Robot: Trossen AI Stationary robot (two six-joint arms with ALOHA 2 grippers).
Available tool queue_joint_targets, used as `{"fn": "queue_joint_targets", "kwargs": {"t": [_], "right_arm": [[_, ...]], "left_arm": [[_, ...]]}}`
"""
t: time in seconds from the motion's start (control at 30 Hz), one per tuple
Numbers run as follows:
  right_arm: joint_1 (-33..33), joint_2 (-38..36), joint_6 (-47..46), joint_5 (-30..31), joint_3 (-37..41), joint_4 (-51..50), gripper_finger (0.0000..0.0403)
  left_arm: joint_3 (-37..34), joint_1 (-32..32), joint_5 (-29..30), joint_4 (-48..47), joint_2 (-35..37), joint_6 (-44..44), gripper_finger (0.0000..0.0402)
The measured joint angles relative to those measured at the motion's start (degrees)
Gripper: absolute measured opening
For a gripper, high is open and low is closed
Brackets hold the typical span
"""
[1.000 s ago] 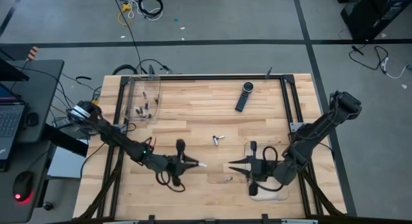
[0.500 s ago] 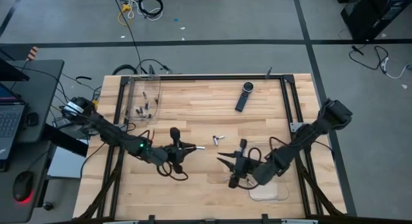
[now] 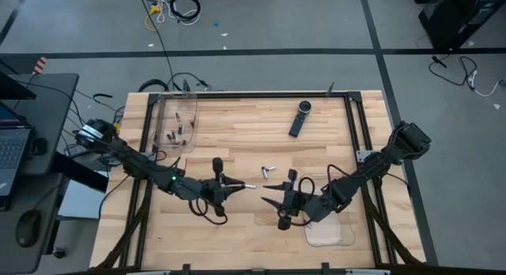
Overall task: Sort batteries
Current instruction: Put the silver battery into the bottom transparent bin
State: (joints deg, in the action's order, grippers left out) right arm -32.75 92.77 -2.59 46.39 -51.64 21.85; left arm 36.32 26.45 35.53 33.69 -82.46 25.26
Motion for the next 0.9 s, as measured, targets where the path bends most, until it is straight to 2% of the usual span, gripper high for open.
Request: {"fn": "queue_joint_targets", "kwargs": {"t": [0.17,0.37,0.53,0.9], "right_arm": [[0.52,0.0,0.07,-0.06,0.0,0.61,0.0177],[1.72,-0.02,0.2,-1.23,0.0,0.77,0.0189],[2.21,-0.02,0.2,-3.95,0.0,0.76,0.0183],[2.1,-0.04,-0.2,-4.07,0.0,0.07,0.0154]], "left_arm": [[0.0,-0.63,-3.34,3.28,-1.29,0.0,0.0047],[2.56,-0.9,-3.58,5.61,-5.49,1.82,0.0047],[5.27,-1.22,-3.58,5.72,-8.07,4.2,0.0046],[5.73,-1.72,-3.38,5.29,-7.89,4.59,0.0046]]}}
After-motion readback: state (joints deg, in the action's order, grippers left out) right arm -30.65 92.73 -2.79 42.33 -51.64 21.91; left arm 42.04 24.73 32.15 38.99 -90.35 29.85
